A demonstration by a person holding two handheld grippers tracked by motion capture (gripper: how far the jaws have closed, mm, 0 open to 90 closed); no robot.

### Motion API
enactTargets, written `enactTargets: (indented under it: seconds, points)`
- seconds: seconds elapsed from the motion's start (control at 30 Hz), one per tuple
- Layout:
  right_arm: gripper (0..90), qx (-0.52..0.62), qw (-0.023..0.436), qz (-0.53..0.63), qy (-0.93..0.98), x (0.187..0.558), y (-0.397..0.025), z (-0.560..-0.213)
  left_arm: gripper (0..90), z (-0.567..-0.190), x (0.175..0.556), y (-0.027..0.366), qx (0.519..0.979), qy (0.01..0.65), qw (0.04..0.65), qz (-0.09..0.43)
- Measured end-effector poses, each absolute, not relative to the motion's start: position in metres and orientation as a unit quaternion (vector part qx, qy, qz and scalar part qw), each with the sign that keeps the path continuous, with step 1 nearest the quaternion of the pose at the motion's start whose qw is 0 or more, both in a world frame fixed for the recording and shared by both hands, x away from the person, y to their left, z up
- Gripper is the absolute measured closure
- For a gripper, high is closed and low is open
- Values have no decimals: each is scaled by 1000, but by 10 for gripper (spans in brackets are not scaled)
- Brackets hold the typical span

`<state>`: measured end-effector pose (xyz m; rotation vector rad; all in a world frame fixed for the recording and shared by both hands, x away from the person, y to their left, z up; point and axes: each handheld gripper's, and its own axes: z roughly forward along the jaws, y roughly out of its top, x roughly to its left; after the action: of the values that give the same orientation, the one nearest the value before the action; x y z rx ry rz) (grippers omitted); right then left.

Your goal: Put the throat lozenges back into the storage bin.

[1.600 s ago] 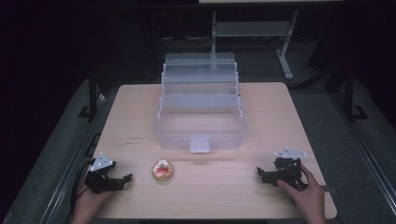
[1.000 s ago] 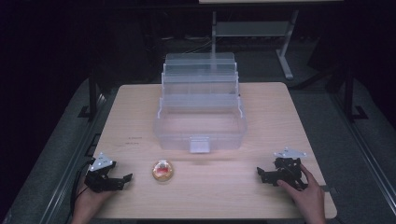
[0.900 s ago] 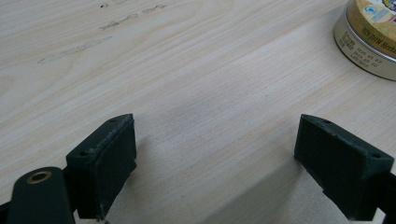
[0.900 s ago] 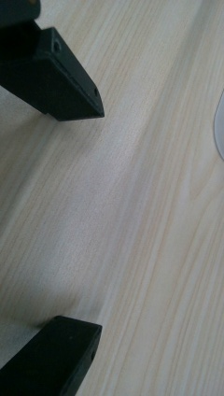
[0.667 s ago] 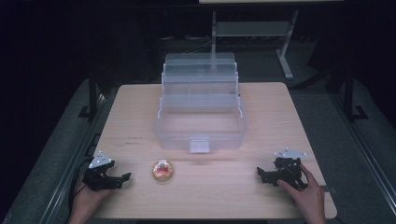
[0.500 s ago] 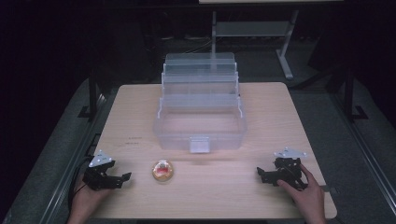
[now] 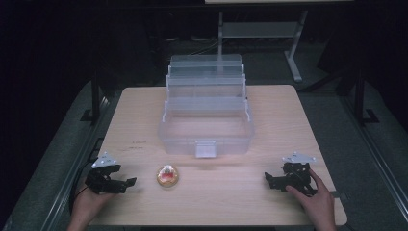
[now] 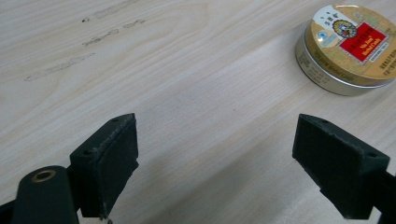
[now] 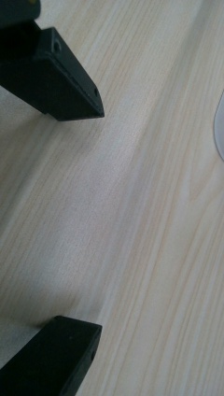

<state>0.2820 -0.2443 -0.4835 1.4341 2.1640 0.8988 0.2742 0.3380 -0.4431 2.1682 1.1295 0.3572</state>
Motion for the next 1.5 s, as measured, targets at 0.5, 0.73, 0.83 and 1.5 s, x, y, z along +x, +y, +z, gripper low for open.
enactTargets:
  seconds: [0.5, 0.73, 0.83, 1.5]
  points:
    - [0, 512, 196, 321, 772, 282, -244, -484, 144, -434, 279, 331, 844, 425, 310, 104]
    - [0, 512, 196, 321, 772, 282, -244, -484, 144, -424, 281, 324, 860, 411, 280, 113]
    - [0, 512, 196, 321, 772, 282, -244, -484, 144, -421, 283, 321, 862, 408, 281, 106]
    - [0, 512, 196, 321, 772, 282, -244, -484, 158, -398, 297, 297, 883, 376, 269, 75]
